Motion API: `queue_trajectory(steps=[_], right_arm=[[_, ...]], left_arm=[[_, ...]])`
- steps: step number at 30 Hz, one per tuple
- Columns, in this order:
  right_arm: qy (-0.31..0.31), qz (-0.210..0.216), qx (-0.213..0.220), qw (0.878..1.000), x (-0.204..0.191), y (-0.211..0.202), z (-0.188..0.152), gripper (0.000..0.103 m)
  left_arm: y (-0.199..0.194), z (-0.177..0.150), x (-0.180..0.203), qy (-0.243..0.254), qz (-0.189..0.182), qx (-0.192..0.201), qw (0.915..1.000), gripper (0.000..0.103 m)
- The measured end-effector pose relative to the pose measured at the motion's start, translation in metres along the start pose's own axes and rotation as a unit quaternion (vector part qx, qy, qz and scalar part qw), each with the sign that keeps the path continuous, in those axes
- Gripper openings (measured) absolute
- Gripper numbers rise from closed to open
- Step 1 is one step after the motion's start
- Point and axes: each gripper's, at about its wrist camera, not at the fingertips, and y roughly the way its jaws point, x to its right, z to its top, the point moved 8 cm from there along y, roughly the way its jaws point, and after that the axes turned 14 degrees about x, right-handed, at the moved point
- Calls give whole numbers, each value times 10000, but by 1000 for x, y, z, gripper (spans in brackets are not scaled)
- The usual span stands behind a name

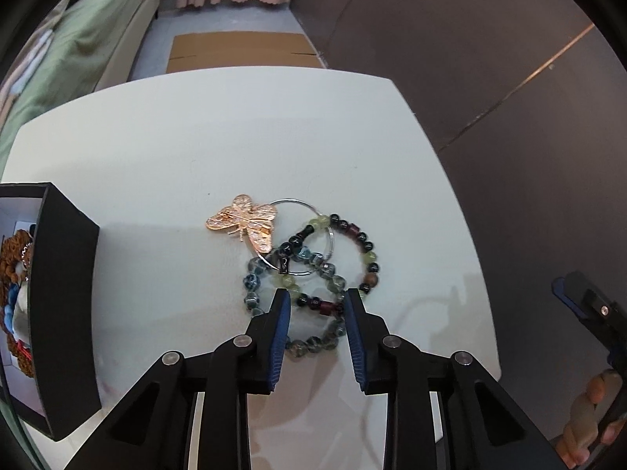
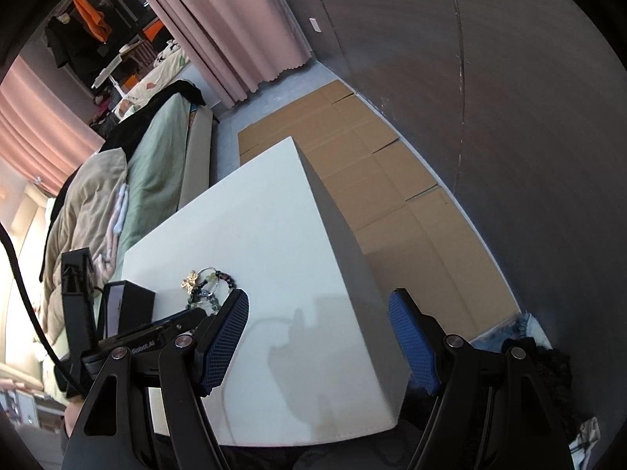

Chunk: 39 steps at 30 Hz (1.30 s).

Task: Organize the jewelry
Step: 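Grasp the green and black bead bracelet with the left tool, then carry the bead bracelet over the box with left tool while right grasps the silver hoop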

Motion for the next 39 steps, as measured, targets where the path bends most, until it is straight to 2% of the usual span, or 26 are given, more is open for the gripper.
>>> queue_trajectory(steps=[4, 7, 9, 13, 20, 24, 31, 35, 39], right_arm=[[12, 20, -34, 10000, 1, 1, -2, 74], [40, 36, -64, 10000, 0, 2, -3, 74], [32, 45, -71, 10000, -1, 2, -3, 74], [-19, 108, -73, 9999, -7, 1, -2, 74], [-85, 256, -114, 9996, -21, 3, -3, 74], [-100, 475, -197, 9986, -36, 7, -6, 74], [-105, 701, -368, 9968, -60, 20, -11, 73], [-251, 819, -662, 9941, -78, 35, -22, 64], [-453, 856, -840, 9917, -94, 47, -32, 63]], left_arm=[[3, 0, -6, -108, 54, 56, 9999, 28], [4, 1, -7, -57, 99, 113, 9999, 23], [5, 2, -10, 48, 260, 139, 9996, 7], [4, 3, -12, -3, 166, 103, 9998, 7], [-30, 21, 5, 210, -156, 517, 9983, 7], [-52, 32, 7, 223, -263, 721, 9968, 7], [-79, 46, -1, 218, -240, 1015, 9943, 7], [-93, 49, -12, 162, -191, 1104, 9936, 7], [-103, 53, -24, 113, -134, 1165, 9930, 7]])
